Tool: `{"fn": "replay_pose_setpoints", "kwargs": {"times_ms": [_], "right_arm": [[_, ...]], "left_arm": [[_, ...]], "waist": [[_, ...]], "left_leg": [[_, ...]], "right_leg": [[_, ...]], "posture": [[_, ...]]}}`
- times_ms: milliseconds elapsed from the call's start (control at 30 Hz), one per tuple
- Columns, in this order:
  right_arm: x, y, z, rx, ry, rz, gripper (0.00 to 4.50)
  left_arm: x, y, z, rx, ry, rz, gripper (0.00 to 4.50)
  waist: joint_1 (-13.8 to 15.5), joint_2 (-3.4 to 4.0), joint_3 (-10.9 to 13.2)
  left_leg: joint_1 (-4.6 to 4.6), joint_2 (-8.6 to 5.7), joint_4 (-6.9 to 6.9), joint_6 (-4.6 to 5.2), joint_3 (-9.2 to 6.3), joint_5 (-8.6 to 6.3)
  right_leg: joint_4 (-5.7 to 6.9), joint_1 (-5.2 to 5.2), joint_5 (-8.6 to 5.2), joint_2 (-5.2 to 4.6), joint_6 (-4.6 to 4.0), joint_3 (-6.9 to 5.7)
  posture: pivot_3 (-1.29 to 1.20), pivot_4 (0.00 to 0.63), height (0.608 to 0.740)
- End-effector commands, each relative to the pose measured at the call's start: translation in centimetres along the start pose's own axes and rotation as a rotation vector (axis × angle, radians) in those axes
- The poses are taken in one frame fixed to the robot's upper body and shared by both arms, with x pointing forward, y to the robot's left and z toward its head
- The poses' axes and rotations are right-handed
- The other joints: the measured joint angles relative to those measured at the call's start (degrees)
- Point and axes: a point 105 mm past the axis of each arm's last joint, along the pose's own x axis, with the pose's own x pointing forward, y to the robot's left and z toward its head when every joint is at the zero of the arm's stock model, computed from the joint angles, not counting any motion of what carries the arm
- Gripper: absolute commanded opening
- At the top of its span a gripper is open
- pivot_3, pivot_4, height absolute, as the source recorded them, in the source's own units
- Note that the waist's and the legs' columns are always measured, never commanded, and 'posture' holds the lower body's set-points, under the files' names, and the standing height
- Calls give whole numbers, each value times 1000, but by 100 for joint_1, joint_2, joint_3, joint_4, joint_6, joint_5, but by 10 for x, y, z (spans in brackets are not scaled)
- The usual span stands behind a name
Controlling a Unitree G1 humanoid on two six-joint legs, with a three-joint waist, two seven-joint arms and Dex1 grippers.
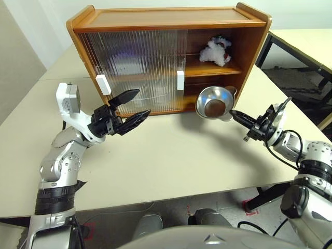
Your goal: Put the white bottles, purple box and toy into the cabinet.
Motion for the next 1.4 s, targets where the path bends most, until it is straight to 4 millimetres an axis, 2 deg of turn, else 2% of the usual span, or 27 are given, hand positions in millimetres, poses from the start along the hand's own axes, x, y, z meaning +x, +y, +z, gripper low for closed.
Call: {"fn": "replay_pose_setpoints", "kwargs": {"times_ms": [33,200,400,767,1100,1400], "right_arm": [[21,4,7,15,-27,28,34],[41,-3,8,38,-53,21,34],[53,-20,6,55,-87,-11,34],[84,-13,30,91,-277,17,34],[93,-14,41,115,-395,5,34],[94,-31,39,159,-462,-51,34]], "left_arm": [[1,0,0,19,14,-1,4500],[-1,-2,1,19,14,8,4500],[-1,-4,1,19,13,15,4500],[-4,-4,4,25,16,31,4500],[-4,-5,5,26,19,33,4500],[-6,-4,8,31,24,37,4500]], "waist": [[-3,2,-1],[11,4,-3],[55,6,-3],[66,9,-1],[85,9,-1],[82,9,-1]], "left_leg": [[0,1,0,1,-1,0],[0,5,-3,1,-12,1],[-6,11,-9,2,-25,0],[-2,22,-7,5,-29,2],[-6,25,-10,5,-35,2],[-5,31,-14,5,-39,1]], "right_leg": [[0,-1,2,1,0,0],[1,-3,18,-1,20,-5],[0,-9,22,-5,9,-11],[1,-11,25,3,-47,-11],[0,-13,36,3,-59,-15],[1,-15,35,5,-58,-16]], "posture": [[-9,0,740],[0,0,740],[5,0,740],[21,0,740],[24,0,740],[30,0,740]]}}
